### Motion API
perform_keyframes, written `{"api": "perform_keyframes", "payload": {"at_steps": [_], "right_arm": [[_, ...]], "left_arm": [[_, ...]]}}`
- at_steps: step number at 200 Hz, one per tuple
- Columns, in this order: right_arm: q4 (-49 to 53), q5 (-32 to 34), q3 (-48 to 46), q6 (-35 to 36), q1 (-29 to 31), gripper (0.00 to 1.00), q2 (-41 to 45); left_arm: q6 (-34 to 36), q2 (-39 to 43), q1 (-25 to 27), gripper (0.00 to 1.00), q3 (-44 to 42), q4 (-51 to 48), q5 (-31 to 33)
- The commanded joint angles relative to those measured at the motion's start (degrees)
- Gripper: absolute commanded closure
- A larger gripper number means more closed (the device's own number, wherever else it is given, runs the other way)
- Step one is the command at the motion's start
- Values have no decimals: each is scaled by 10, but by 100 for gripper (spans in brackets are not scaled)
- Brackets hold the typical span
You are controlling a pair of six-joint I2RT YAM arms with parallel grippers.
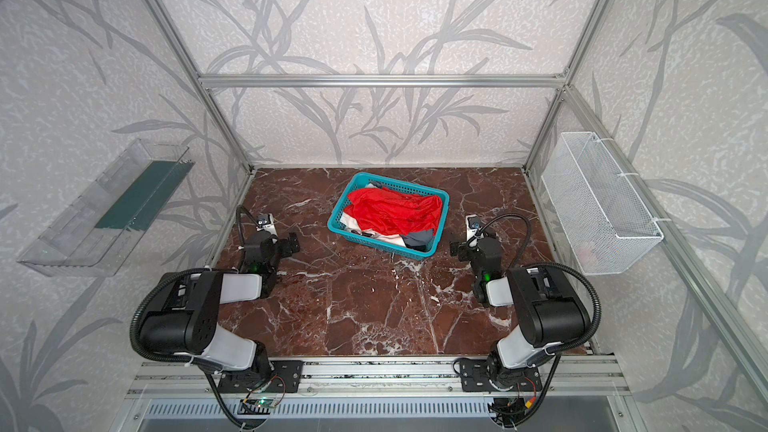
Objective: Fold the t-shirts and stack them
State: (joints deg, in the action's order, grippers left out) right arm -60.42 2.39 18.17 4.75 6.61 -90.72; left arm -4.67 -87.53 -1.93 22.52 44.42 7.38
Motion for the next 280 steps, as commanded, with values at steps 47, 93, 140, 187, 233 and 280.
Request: {"api": "perform_keyframes", "payload": {"at_steps": [47,93,140,187,233,280], "right_arm": [[47,7,34,-4,1,1,-1],[31,3,24,2,4,1,3],[150,136,8,27,76,1,182],[534,45,122,-63,81,1,339],[702,-78,238,-45,162,1,339],[716,-115,362,67,303,16,162]], "left_arm": [[7,7,0,1,10,8,1],[6,7,0,1,10,9,1],[-64,142,19,1,108,-259,96],[-165,136,36,1,290,-510,-99],[-147,170,50,1,350,-708,-336],[-116,234,54,1,303,-756,-448]]}}
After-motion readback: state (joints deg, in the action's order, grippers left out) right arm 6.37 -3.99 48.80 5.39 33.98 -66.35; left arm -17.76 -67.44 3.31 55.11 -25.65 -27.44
